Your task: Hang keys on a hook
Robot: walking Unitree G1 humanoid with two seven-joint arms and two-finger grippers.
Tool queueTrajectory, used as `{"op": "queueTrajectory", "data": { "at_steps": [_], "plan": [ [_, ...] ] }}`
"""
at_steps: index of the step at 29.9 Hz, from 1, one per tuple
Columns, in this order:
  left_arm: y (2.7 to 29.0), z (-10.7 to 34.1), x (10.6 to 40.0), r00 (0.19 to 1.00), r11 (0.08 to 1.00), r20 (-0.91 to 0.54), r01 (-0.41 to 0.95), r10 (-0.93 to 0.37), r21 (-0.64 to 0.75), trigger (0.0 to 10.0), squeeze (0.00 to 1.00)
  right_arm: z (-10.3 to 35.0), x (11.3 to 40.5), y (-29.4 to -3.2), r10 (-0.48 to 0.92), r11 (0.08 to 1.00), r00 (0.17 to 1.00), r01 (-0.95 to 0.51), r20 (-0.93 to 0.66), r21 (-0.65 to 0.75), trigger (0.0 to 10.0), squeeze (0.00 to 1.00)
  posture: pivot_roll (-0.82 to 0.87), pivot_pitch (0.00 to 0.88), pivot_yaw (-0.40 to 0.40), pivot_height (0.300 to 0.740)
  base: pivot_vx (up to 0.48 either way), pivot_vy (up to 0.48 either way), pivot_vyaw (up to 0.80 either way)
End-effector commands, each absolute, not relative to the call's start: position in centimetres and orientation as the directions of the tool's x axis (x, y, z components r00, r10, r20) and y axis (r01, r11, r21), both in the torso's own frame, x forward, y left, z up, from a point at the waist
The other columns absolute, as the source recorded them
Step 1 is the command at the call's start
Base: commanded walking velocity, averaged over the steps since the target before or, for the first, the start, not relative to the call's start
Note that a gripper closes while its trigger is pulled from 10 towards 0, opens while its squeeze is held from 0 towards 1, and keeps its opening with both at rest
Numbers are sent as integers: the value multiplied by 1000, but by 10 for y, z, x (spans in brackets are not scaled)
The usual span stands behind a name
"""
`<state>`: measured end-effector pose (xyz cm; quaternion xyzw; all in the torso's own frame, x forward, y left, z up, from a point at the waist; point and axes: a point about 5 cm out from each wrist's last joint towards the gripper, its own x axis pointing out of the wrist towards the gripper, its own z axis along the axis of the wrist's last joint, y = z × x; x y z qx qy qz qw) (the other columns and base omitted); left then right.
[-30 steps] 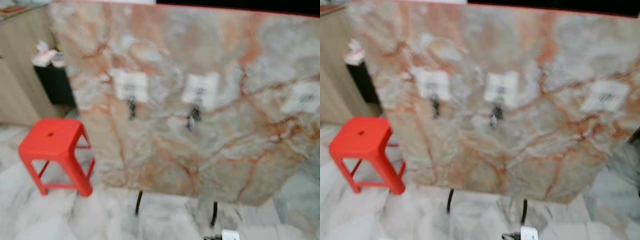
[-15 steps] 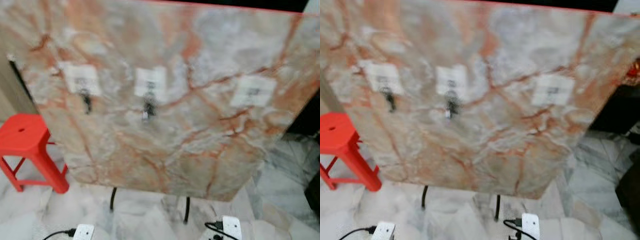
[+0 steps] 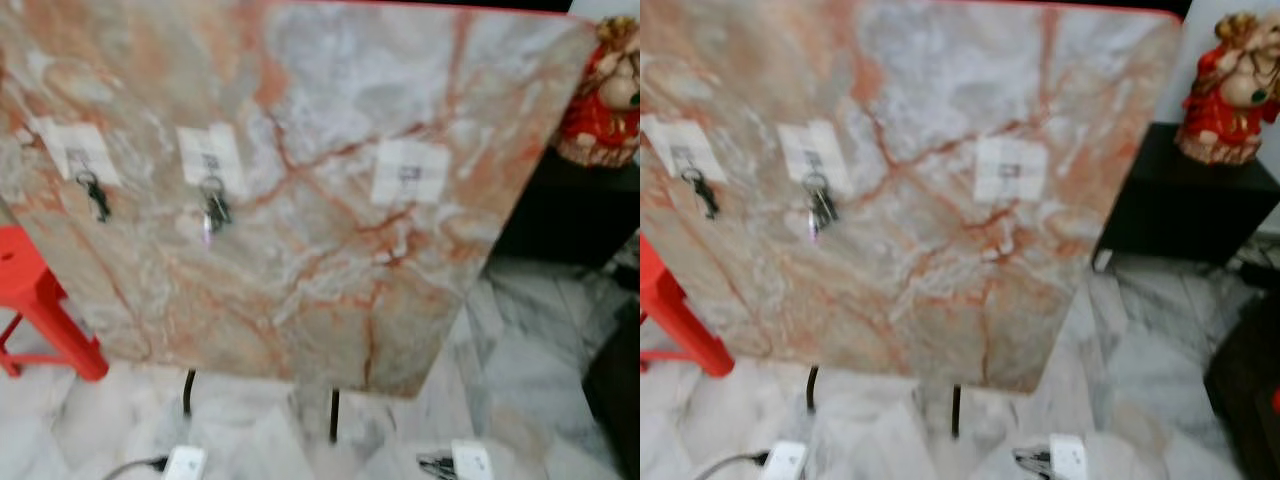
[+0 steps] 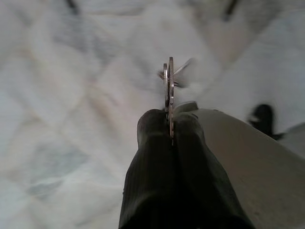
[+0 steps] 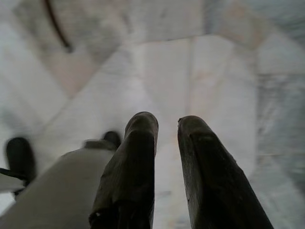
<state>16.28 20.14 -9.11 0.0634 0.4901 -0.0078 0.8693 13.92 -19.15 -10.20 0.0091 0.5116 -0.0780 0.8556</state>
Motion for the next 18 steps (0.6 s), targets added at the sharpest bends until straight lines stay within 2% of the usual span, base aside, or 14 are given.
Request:
{"op": "queueTrajectory", "data": {
  "at_steps": [1, 10, 13, 18],
  "plan": [
    [210, -91, 160, 508, 987, -858, 83, 75, 135, 10000, 0, -102, 142, -184, -110, 989, 479, 140, -871, -48, 10000, 0, 21, 0, -71, 740, 0, -394, 0],
    [214, -91, 158, 502, 987, -860, 70, 88, 142, 10000, 0, -101, 143, -184, -111, 989, 483, 142, -869, -47, 10000, 0, 13, 0, -62, 740, 0, -409, 0],
    [218, -91, 157, 505, 992, -857, 8, 104, 125, 10000, 0, -101, 143, -184, -103, 991, 484, 129, -869, -46, 10000, 0, 16, 0, -67, 740, 0, -411, 0],
    [220, -89, 161, 519, 991, -849, 21, 103, 134, 10000, 0, -101, 142, -184, -101, 991, 484, 126, -869, -46, 10000, 0, 20, 0, -70, 740, 0, -409, 0]
  ]
}}
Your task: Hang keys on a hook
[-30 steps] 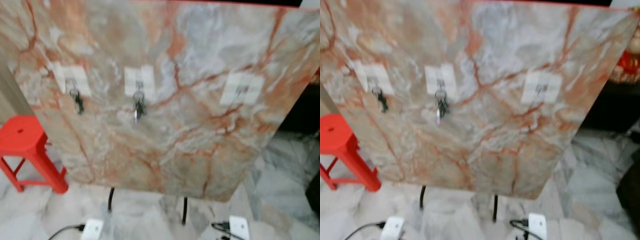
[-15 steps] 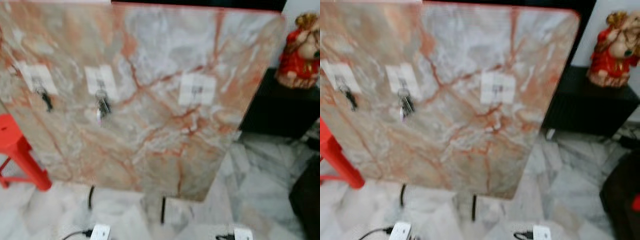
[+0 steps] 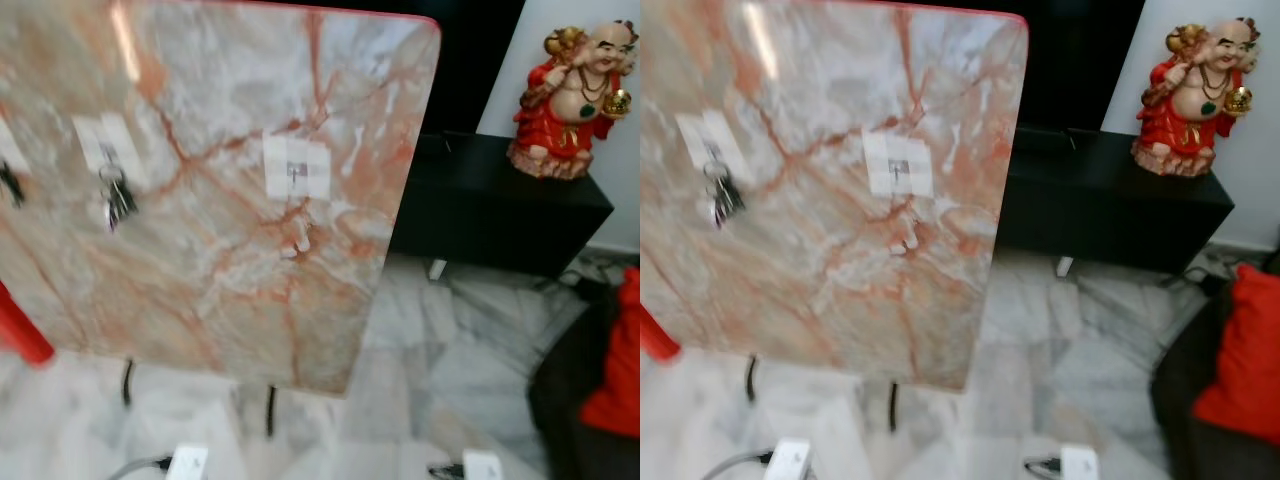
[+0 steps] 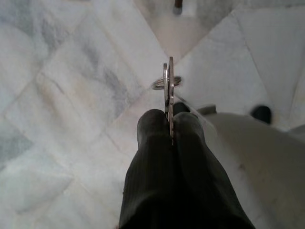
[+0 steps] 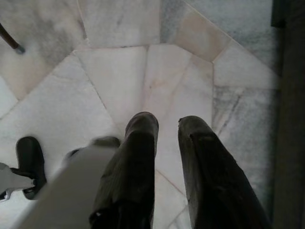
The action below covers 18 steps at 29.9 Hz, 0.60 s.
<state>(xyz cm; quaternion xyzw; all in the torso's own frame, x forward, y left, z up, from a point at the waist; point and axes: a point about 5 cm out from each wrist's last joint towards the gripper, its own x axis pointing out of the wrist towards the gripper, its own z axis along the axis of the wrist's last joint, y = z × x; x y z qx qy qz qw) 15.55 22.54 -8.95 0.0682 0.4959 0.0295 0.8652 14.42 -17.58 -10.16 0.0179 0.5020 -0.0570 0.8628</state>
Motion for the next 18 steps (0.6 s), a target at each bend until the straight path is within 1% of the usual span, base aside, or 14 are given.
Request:
{"op": "queueTrajectory", "data": {
  "at_steps": [1, 3, 4, 5, 7, 9, 10, 11, 12, 14, 15, 16, 17, 18],
  "plan": [
    [220, -86, 166, 534, 990, -839, 27, 103, 139, 10000, 0, -101, 142, -184, -102, 991, 485, 126, -868, -46, 10000, 0, 14, 0, -68, 740, 0, -412, 0],
    [221, -84, 171, 552, 989, -827, 31, 103, 144, 10000, 0, -101, 142, -185, -102, 991, 485, 127, -868, -45, 10000, 0, 10, 0, -67, 740, 0, -409, 0],
    [221, -81, 177, 573, 990, -813, 11, 106, 137, 10000, 0, -102, 142, -185, -103, 991, 485, 127, -869, -46, 10000, 0, 8, 0, -66, 740, 0, 0, 0],
    [221, -81, 177, 573, 990, -813, 11, 106, 137, 10000, 0, -102, 142, -185, -103, 991, 485, 127, -869, -46, 10000, 0, 8, 0, -66, 740, 0, 0, 0],
    [223, -73, 191, 616, 991, -779, -21, 118, 133, 10000, 0, -102, 140, -186, -106, 990, 481, 131, -870, -49, 10000, 0, 9, 0, -65, 740, 0, 0, 0],
    [224, -71, 194, 626, 990, -770, -20, 120, 138, 10000, 0, -102, 139, -186, -107, 990, 480, 132, -871, -49, 10000, 0, 9, 0, -64, 740, 0, 0, 0],
    [225, -63, 207, 667, 988, -735, -10, 120, 153, 10000, 0, -103, 138, -186, -112, 989, 474, 139, -873, -52, 10000, 0, 8, 0, -61, 740, 0, 0, 0],
    [225, -59, 213, 690, 987, -714, 1, 116, 161, 10000, 0, -103, 138, -186, -113, 989, 472, 140, -874, -52, 10000, 0, 8, 0, -61, 740, 0, 0, 0],
    [225, -59, 213, 690, 987, -714, 1, 116, 161, 10000, 0, -103, 138, -186, -113, 989, 472, 140, -874, -52, 10000, 0, 8, 0, -61, 740, 0, 0, 0],
    [224, -52, 224, 727, 989, -678, -11, 109, 147, 10000, 0, -103, 138, -186, -113, 989, 471, 140, -875, -53, 10000, 0, 9, 0, -60, 740, 0, 0, 0],
    [224, -52, 224, 727, 989, -678, -11, 109, 147, 10000, 0, -103, 138, -186, -113, 989, 471, 140, -875, -53, 10000, 0, 9, 0, -60, 740, 0, 0, 0],
    [223, -47, 230, 750, 992, -653, -32, 104, 120, 10000, 0, -103, 138, -186, -114, 989, 471, 139, -875, -54, 10000, 0, 5, 0, -59, 740, 0, 0, 0],
    [224, -34, 245, 809, 992, -579, -37, 99, 118, 10000, 0, -103, 139, -186, -113, 989, 472, 135, -875, -55, 10000, 0, 2, 0, -58, 740, 0, 0, 0],
    [224, -30, 248, 822, 992, -561, -33, 97, 123, 10000, 0, -103, 139, -186, -113, 989, 472, 135, -874, -55, 10000, 0, 2, 0, -58, 740, 0, 0, 0]
  ]
}}
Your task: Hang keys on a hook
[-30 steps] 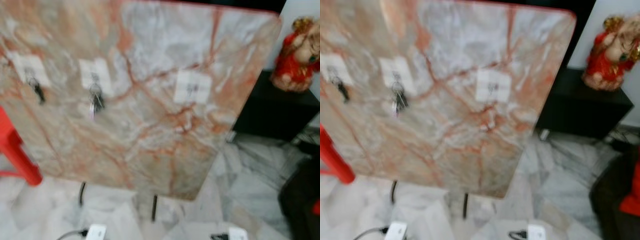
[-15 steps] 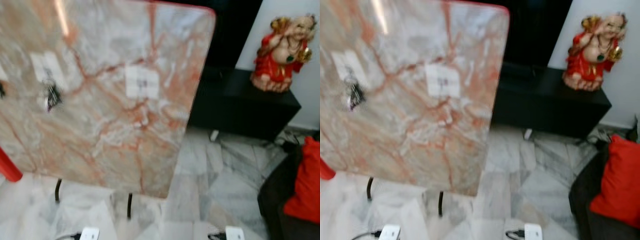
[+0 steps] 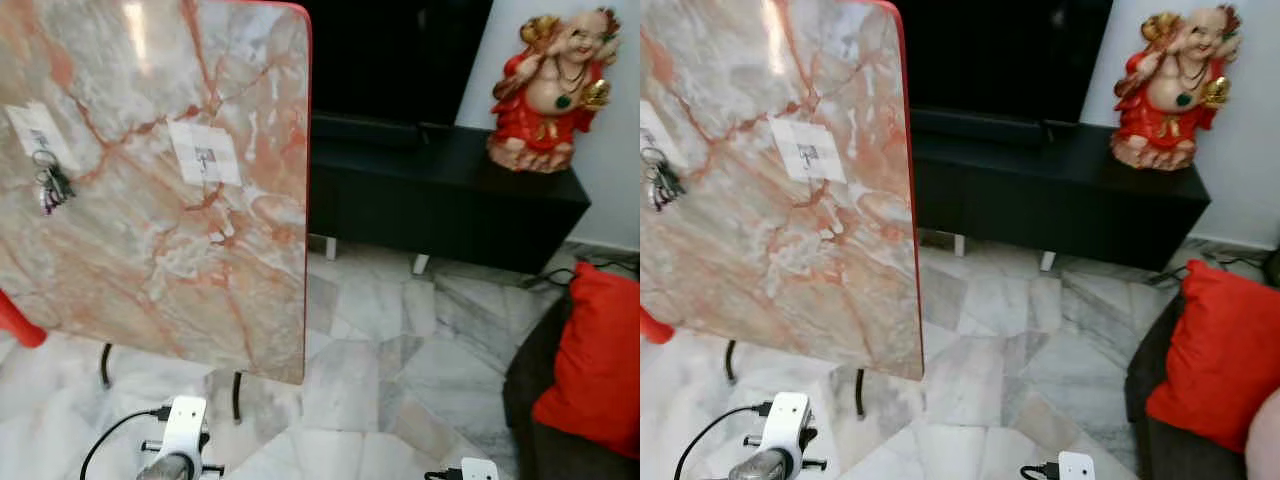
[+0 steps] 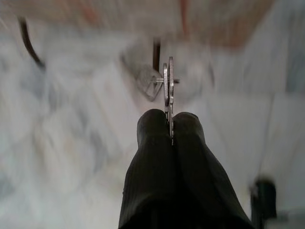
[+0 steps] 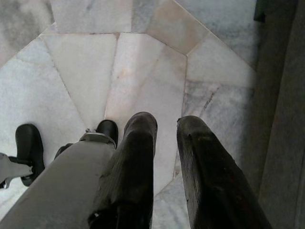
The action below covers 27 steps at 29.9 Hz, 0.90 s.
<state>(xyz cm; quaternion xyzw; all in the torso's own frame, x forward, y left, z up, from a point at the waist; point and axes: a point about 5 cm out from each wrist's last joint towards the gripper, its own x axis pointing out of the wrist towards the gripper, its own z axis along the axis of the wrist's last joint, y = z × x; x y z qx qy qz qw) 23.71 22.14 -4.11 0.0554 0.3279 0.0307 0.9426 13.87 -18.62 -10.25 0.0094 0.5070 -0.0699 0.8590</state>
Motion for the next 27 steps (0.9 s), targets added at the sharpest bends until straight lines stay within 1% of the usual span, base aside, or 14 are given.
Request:
{"op": "queueTrajectory", "data": {
  "at_steps": [1, 2, 4, 5, 6, 8, 9, 13, 14, 17, 23, 24, 27],
  "plan": [
    [225, -25, 254, 841, 990, -532, -32, 101, 138, 10000, 0, -102, 139, -186, -113, 990, 473, 133, -874, -56, 10000, 0, 3, 0, -58, 740, 0, 0, 0],
    [225, -25, 254, 841, 990, -532, -32, 101, 138, 10000, 0, -102, 139, -186, -113, 990, 473, 133, -874, -56, 10000, 0, 3, 0, -58, 740, 0, 0, 0],
    [223, -13, 264, 883, 985, -459, -17, 94, 169, 10000, 0, -102, 140, -187, -114, 990, 475, 132, -873, -58, 10000, 0, 1, 0, -57, 740, 0, 0, 0],
    [223, -13, 264, 883, 985, -459, -17, 94, 169, 10000, 0, -102, 140, -187, -114, 990, 475, 132, -873, -58, 10000, 0, 1, 0, -57, 740, 0, 0, 0],
    [219, -5, 269, 910, 983, -409, 4, 73, 184, 10000, 0, -102, 141, -187, -114, 990, 477, 128, -872, -59, 10000, 0, -1, 0, -55, 740, 0, 0, 0],
    [214, 3, 274, 935, 980, -350, 20, 51, 196, 10000, 0, -102, 141, -186, -112, 991, 479, 122, -871, -60, 10000, 0, -1, 0, -57, 740, 0, 0, 0],
    [214, 3, 274, 935, 980, -350, 20, 51, 196, 10000, 0, -102, 141, -186, -112, 991, 479, 122, -871, -60, 10000, 0, -1, 0, -57, 740, 0, 0, 0],
    [213, 26, 281, 976, 980, -209, -12, 55, 199, 10000, 0, -102, 140, -187, -108, 992, 480, 111, -871, -62, 10000, 0, -4, 0, -58, 740, 0, 0, 0],
    [213, 26, 281, 976, 980, -209, -12, 55, 199, 10000, 0, -102, 140, -187, -108, 992, 480, 111, -871, -62, 10000, 0, -4, 0, -58, 740, 0, 0, 0],
    [206, 42, 282, 993, 977, -113, -19, 44, 213, 10000, 0, -102, 140, -187, -108, 992, 479, 110, -871, -63, 10000, 0, -6, 0, -54, 740, 0, 0, 0],
    [201, 55, 288, 995, 975, -65, -59, 75, 216, 10000, 0, -102, 140, -187, -104, 993, 482, 104, -870, -61, 10000, 0, -4, 0, -57, 740, 0, 0, 0],
    [200, 64, 295, 994, 975, -33, -91, 100, 205, 10000, 0, -102, 141, -187, -102, 993, 483, 101, -870, -61, 10000, 0, -4, 0, -58, 740, 0, 0, 0],
    [195, 80, 304, 996, 977, 20, -94, 92, 190, 10000, 0, -101, 142, -187, -103, 993, 487, 98, -867, -62, 10000, 0, -9, 0, -54, 740, 0, 0, 0]
  ]
}}
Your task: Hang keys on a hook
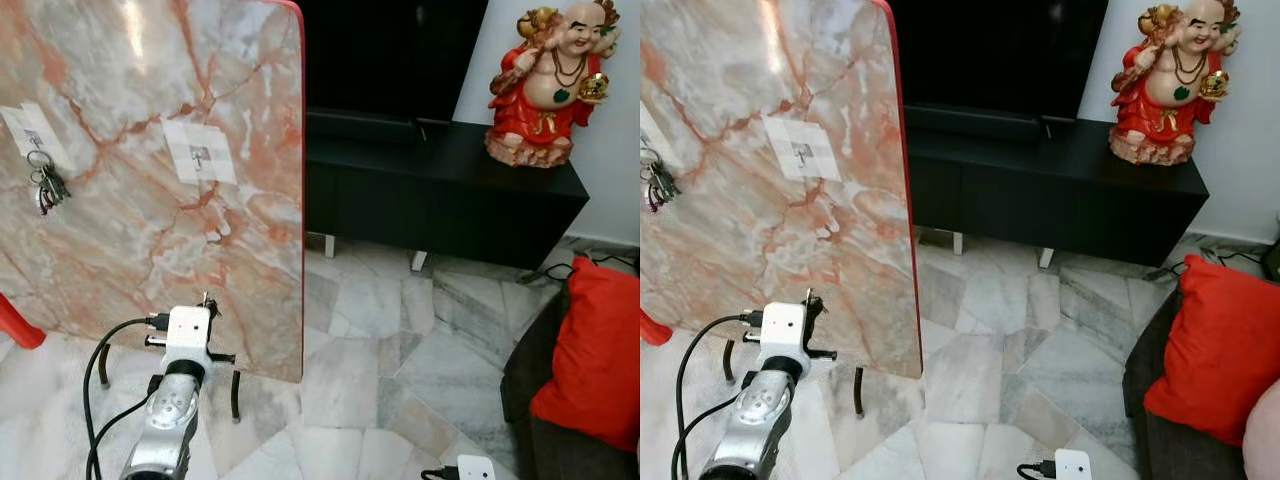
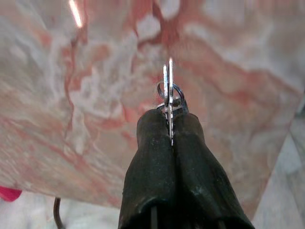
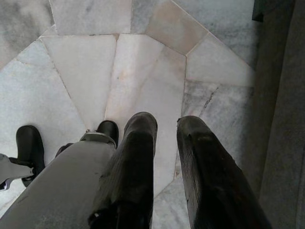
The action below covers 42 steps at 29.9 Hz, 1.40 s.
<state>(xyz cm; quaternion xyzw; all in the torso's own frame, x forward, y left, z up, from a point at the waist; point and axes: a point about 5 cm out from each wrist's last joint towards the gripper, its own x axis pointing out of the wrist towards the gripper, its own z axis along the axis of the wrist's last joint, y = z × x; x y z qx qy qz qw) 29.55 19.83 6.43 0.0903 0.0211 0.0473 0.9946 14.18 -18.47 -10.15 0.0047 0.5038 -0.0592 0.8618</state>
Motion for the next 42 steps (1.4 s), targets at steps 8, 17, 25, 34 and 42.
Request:
{"op": "queueTrajectory", "data": {
  "at_steps": [8, 17, 25, 34, 42],
  "plan": [
    [188, 104, 318, 992, 972, 89, -102, 85, 213, 10000, 0, -100, 144, -188, -103, 993, 493, 97, -864, -62, 10000, 0, -9, 0, -60, 740, 0, 0, 0],
    [188, 127, 329, 983, 971, 148, -140, 112, 195, 10000, 0, -100, 144, -189, -104, 993, 492, 99, -864, -64, 10000, 0, -4, 0, -66, 740, 0, 0, 0],
    [189, 138, 335, 977, 969, 172, -161, 128, 190, 10000, 0, -100, 145, -188, -101, 994, 495, 91, -863, -64, 10000, 0, -7, 0, -62, 740, 0, 0, 0],
    [183, 133, 332, 981, 970, 155, -144, 115, 196, 10000, 0, -99, 147, -188, -97, 995, 498, 51, -862, -83, 10000, 0, -9, 0, -61, 740, 0, 0, 162],
    [178, 135, 331, 984, 967, 164, -110, 73, 230, 10000, 0, -100, 146, -187, -98, 995, 496, 73, -863, -71, 10000, 0, -5, 0, -55, 740, 0, 0, 119]
  ]
}}
